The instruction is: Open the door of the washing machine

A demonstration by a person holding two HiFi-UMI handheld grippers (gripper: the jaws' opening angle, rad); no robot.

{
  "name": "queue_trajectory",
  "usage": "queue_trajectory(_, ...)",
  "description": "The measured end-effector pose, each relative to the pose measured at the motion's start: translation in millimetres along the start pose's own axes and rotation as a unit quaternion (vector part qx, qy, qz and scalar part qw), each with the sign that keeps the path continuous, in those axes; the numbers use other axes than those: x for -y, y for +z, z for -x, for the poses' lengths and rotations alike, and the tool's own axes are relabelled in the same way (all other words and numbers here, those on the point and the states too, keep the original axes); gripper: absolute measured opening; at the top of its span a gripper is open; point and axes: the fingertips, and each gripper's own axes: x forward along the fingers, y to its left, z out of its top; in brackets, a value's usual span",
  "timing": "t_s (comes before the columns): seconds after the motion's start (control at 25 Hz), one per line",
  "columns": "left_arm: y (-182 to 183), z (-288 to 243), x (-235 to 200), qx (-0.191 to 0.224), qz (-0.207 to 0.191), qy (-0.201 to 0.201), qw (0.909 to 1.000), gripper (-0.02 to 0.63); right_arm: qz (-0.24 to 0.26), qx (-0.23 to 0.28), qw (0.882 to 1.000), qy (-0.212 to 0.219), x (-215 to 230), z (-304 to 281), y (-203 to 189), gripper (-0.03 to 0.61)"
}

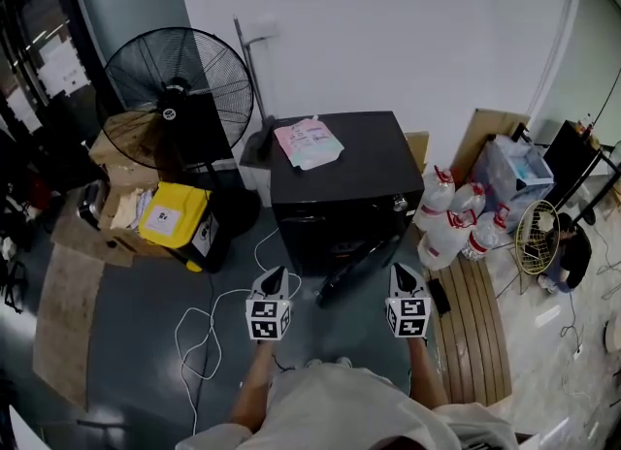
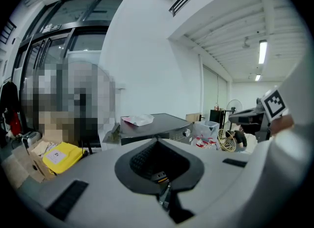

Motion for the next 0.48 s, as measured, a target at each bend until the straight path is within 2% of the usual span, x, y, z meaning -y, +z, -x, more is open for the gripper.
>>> queue_trajectory(0.48,4.2,-8.5,-6.0,0.002,0.004,-0.001,1.0,0.008,0.003,-0.003,1.0,0.002,-2.1,-8.9,1.1,-0.002)
